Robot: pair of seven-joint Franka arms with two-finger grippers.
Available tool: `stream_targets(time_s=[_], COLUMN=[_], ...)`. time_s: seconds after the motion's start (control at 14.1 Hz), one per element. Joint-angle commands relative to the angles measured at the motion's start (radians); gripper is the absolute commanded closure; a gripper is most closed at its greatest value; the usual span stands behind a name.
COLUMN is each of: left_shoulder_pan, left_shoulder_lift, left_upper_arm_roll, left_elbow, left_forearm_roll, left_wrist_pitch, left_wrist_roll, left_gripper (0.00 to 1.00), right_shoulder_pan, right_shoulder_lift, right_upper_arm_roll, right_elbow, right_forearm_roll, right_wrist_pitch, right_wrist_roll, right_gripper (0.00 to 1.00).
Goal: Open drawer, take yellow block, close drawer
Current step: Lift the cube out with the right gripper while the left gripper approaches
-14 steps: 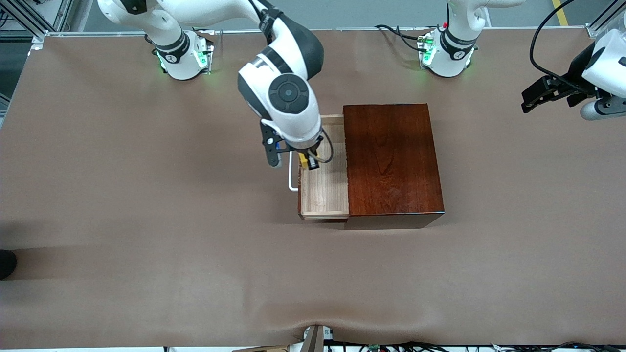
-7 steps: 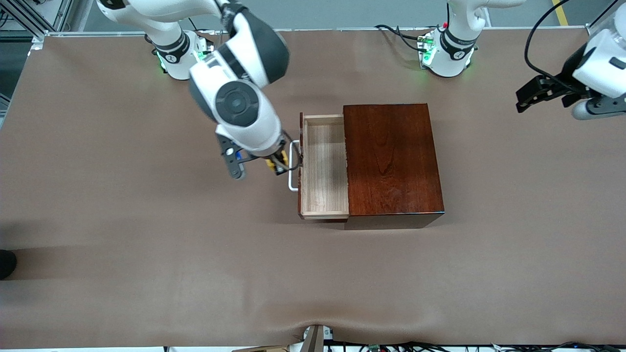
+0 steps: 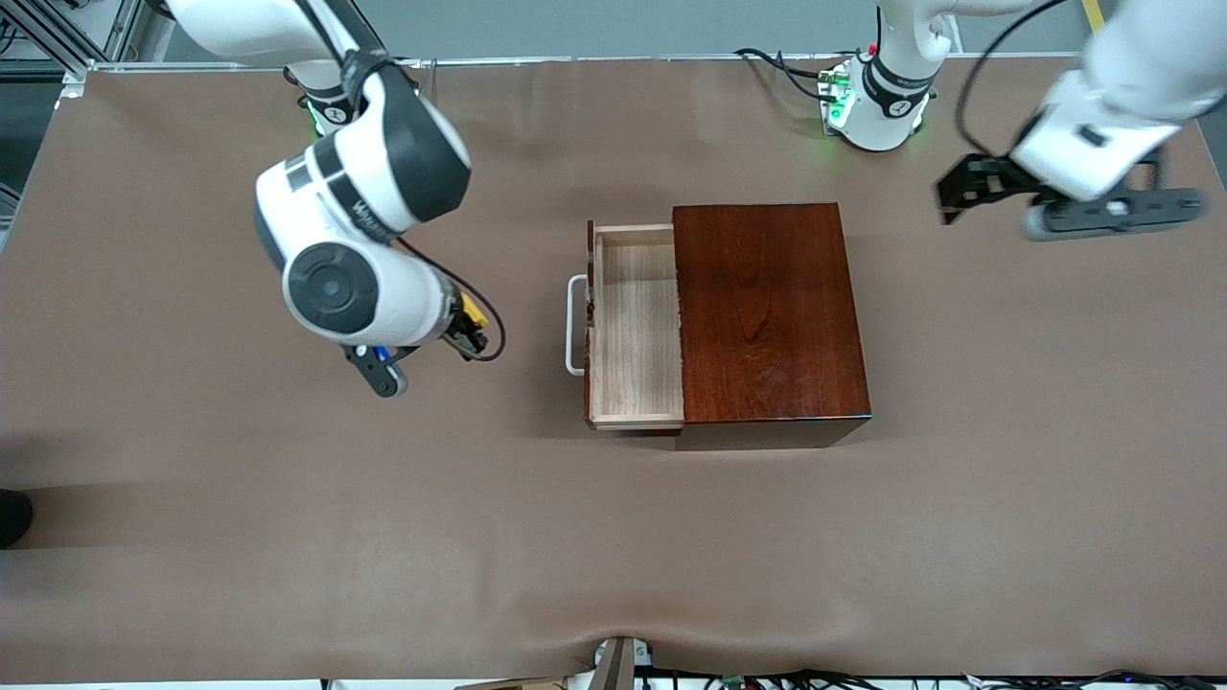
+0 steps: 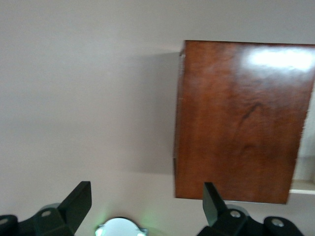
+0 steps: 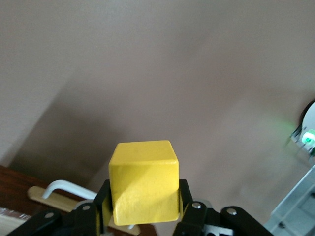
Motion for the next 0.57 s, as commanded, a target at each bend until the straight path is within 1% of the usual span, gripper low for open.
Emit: stream_targets(time_s=[0.0,0.07,0.28,0.35,0.5], left_shoulder_pan=[-0.046,-0.093,-0.242,-0.276,-0.342], left_shoulder_lift=[0.117,0.135,0.227,0.258,0.307], left_upper_arm_roll=[-0.083,-0.096,-0.096,-0.096,-0.088], left_elbow=[0.112,0.117,0.169,0.178,0.18], left_forearm_roll=[0.011,0.012,0.014,0.014,0.015], left_wrist_pitch=[-0.011,-0.005,0.07,0.1,0.201], left_wrist_roll=[-0.183,-0.29,-0.542,-0.587,-0.68], left_gripper=[0.0,0.0,0.0,0.0,0.0], right_shoulder_pan=[-0.051,-0.068,-0.134,-0.16,-0.194], right_shoulder_lift=[-0.069,-0.074,-0.115,-0.14,-0.157], right_upper_arm_roll=[0.012,0.01,0.008,0.008,0.007], right_elbow=[-0.075,-0.085,-0.145,-0.183,-0.216], right_forearm_roll=[0.011,0.01,0.002,0.001,-0.004], right_wrist_pitch=[-0.005,-0.017,-0.026,-0.017,-0.014], right_wrist_roll=[-0.082,-0.153,-0.362,-0.407,-0.497], right_gripper=[1.0,1.0,1.0,1.0,1.0])
